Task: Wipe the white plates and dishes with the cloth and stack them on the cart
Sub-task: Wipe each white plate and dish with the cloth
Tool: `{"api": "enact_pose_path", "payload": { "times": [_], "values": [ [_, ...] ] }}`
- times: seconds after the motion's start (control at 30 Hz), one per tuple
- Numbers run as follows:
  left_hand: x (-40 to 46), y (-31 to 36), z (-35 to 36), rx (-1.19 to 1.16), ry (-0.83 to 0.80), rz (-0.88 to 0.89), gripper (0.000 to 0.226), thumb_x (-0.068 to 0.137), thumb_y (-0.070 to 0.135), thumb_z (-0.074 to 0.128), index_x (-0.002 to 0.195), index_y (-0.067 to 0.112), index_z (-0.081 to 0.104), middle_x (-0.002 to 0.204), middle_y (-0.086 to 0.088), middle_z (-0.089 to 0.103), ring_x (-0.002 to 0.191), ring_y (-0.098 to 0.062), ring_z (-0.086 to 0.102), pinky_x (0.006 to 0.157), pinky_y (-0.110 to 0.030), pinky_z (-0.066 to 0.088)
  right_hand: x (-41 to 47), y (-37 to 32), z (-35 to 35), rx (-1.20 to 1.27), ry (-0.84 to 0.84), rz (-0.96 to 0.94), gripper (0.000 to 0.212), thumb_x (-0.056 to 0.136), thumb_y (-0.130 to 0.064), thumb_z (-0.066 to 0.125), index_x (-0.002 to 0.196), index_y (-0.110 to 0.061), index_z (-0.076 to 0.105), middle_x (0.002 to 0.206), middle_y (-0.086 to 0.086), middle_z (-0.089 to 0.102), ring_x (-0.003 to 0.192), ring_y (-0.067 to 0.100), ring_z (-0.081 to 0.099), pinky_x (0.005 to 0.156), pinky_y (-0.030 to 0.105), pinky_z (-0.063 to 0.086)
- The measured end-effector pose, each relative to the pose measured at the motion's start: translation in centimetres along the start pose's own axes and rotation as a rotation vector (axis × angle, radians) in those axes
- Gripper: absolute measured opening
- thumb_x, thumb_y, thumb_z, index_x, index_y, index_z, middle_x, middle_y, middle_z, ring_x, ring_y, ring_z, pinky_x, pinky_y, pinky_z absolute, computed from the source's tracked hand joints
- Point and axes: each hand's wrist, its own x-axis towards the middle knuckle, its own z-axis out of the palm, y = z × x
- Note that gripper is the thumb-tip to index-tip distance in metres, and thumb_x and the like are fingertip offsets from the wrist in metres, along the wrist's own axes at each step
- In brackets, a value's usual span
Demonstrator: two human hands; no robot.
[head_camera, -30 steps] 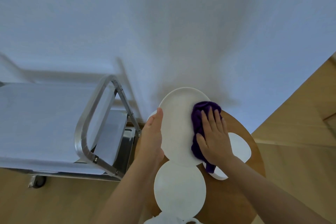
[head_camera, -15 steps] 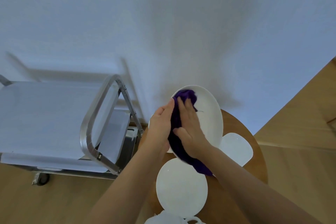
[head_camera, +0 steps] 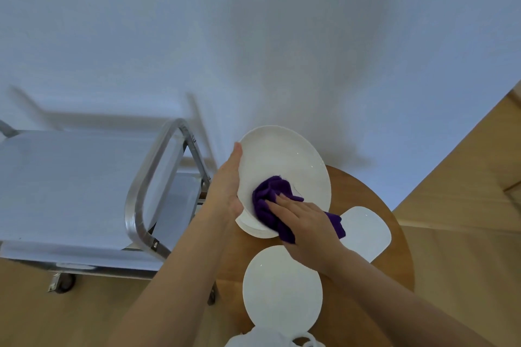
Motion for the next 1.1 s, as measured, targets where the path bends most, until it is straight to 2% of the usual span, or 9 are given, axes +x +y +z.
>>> {"api": "enact_pose_path", "payload": {
  "times": [0.13, 0.27, 0.4, 0.53, 0.6, 0.7, 0.83, 0.93, 1.1],
  "values": [
    [0.5, 0.3, -0.6, 0.108, 0.019, 0.041, 0.064, 0.082, 0.071, 0.050, 0.118, 0.019, 0.061, 0.118, -0.005, 0.065, 0.113, -0.027, 0.059, 0.100, -0.056, 0.042, 0.9, -0.7, -0.7, 0.349, 0.064, 0.359, 0.053, 0.073, -0.009, 0.076, 0.121, -0.021, 0.056, 0.102, -0.012, 0.066, 0.087, 0.006, 0.061, 0.074, 0.008, 0.043],
    [0.6, -0.1, -1.0, 0.304, -0.061, 0.007, 0.081, 0.076, 0.077, 0.041, 0.138, 0.025, 0.046, 0.142, -0.004, 0.049, 0.137, -0.026, 0.036, 0.112, -0.062, 0.012, 2.1, 0.5, -2.4, 1.005, 0.055, 0.796, 0.044, 0.073, -0.011, 0.075, 0.097, -0.040, 0.051, 0.094, -0.014, 0.061, 0.088, 0.012, 0.059, 0.061, 0.016, 0.050],
    [0.9, -2.4, -3.3, 0.478, 0.060, 0.157, 0.067, 0.090, 0.056, 0.049, 0.143, 0.015, 0.040, 0.147, -0.010, 0.043, 0.136, -0.028, 0.038, 0.101, -0.034, 0.038, 1.9, 1.7, -3.7, 1.427, 0.099, 0.867, 0.047, 0.062, -0.005, 0.074, 0.100, -0.028, 0.061, 0.086, -0.004, 0.072, 0.081, 0.019, 0.068, 0.059, 0.027, 0.055],
    [0.4, -5.3, -4.7, 0.272, 0.025, 0.018, 0.087, 0.070, 0.053, 0.066, 0.144, 0.015, 0.039, 0.140, -0.009, 0.051, 0.127, -0.031, 0.050, 0.106, -0.051, 0.042, 1.4, 2.4, -3.8, 1.723, 0.157, 0.863, 0.042, 0.060, -0.008, 0.069, 0.101, -0.017, 0.064, 0.088, 0.006, 0.073, 0.073, 0.023, 0.071, 0.057, 0.034, 0.055],
    [0.4, -6.2, -4.8, 0.086, -0.040, 0.016, 0.075, 0.072, 0.046, 0.066, 0.138, 0.016, 0.047, 0.128, -0.009, 0.063, 0.115, -0.030, 0.061, 0.092, -0.049, 0.052, 1.0, 2.5, -3.4, 1.851, 0.207, 0.914, 0.038, 0.058, -0.009, 0.068, 0.095, -0.017, 0.068, 0.086, 0.008, 0.072, 0.070, 0.027, 0.070, 0.056, 0.040, 0.055],
    [0.3, -6.2, -4.5, -0.156, -0.079, 0.012, 0.063, 0.072, 0.033, 0.069, 0.130, 0.012, 0.054, 0.115, -0.013, 0.070, 0.096, -0.029, 0.070, 0.067, -0.042, 0.059, 0.3, 2.7, -2.7, 1.866, 0.248, 0.942, 0.036, 0.053, -0.010, 0.069, 0.088, -0.019, 0.072, 0.089, 0.008, 0.071, 0.074, 0.029, 0.067, 0.065, 0.044, 0.055],
    [0.2, -5.5, -3.4, -0.102, 0.050, 0.116, 0.073, 0.065, 0.042, 0.072, 0.127, 0.009, 0.058, 0.117, -0.014, 0.068, 0.108, -0.033, 0.064, 0.089, -0.050, 0.053, -0.2, 2.6, -2.7, 1.914, 0.321, 1.051, 0.021, 0.057, -0.013, 0.067, 0.077, -0.018, 0.070, 0.074, 0.006, 0.070, 0.058, 0.026, 0.067, 0.051, 0.040, 0.053],
    [0.4, -5.1, -2.7, -0.027, 0.211, 0.166, 0.048, 0.080, 0.059, 0.058, 0.105, 0.019, 0.065, 0.094, -0.002, 0.075, 0.096, -0.025, 0.067, 0.077, -0.044, 0.056, -0.4, 2.5, -2.4, 1.875, 0.356, 1.146, 0.019, 0.056, -0.017, 0.072, 0.074, -0.019, 0.070, 0.072, 0.004, 0.069, 0.057, 0.024, 0.067, 0.051, 0.037, 0.053],
    [-0.3, -3.5, -2.1, 0.223, 0.320, 0.340, 0.057, 0.093, 0.063, 0.035, 0.106, 0.015, 0.063, 0.101, -0.005, 0.068, 0.095, -0.022, 0.063, 0.079, -0.038, 0.052, 0.2, 3.6, -2.3, 1.555, 0.550, 1.388, 0.040, 0.082, -0.045, 0.064, 0.115, -0.023, 0.061, 0.102, 0.007, 0.067, 0.091, 0.028, 0.064, 0.078, 0.043, 0.054]
  ]
}}
